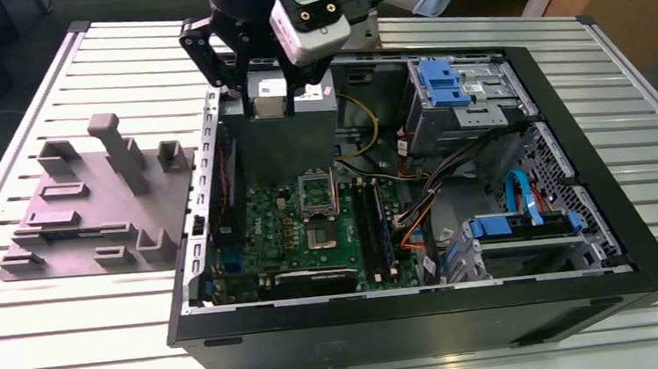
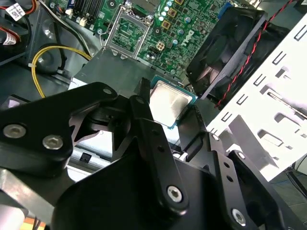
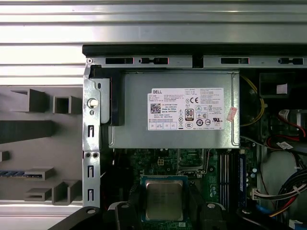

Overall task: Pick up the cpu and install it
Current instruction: 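Pick up the cpu and move it towards the insertion slot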

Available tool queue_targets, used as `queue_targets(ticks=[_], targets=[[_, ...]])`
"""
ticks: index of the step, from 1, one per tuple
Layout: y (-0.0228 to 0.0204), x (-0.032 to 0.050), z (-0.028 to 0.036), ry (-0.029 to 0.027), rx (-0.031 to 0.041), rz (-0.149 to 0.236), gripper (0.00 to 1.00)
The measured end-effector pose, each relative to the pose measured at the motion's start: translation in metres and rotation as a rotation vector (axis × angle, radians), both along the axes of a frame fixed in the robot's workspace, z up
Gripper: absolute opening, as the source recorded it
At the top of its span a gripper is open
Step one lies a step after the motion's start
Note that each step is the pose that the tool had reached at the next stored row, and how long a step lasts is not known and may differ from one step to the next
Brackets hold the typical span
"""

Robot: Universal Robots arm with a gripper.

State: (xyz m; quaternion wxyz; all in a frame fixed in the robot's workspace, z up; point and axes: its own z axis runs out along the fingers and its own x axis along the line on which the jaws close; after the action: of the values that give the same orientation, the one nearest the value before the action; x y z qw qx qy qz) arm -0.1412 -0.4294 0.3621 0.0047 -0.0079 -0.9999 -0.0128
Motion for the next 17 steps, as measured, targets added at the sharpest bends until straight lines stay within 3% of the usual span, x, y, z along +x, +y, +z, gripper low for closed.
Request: queue_targets(ticks=[7,13,17], targets=[[-0.0004,0.0001,0.0,0.0,0.0,0.0,0.47],[-0.0071,0.0004,-0.0001,0.0,0.0,0.0,0.47],[-0.0087,0.0085,-0.0004,0.0015,0.0,0.0,0.47]])
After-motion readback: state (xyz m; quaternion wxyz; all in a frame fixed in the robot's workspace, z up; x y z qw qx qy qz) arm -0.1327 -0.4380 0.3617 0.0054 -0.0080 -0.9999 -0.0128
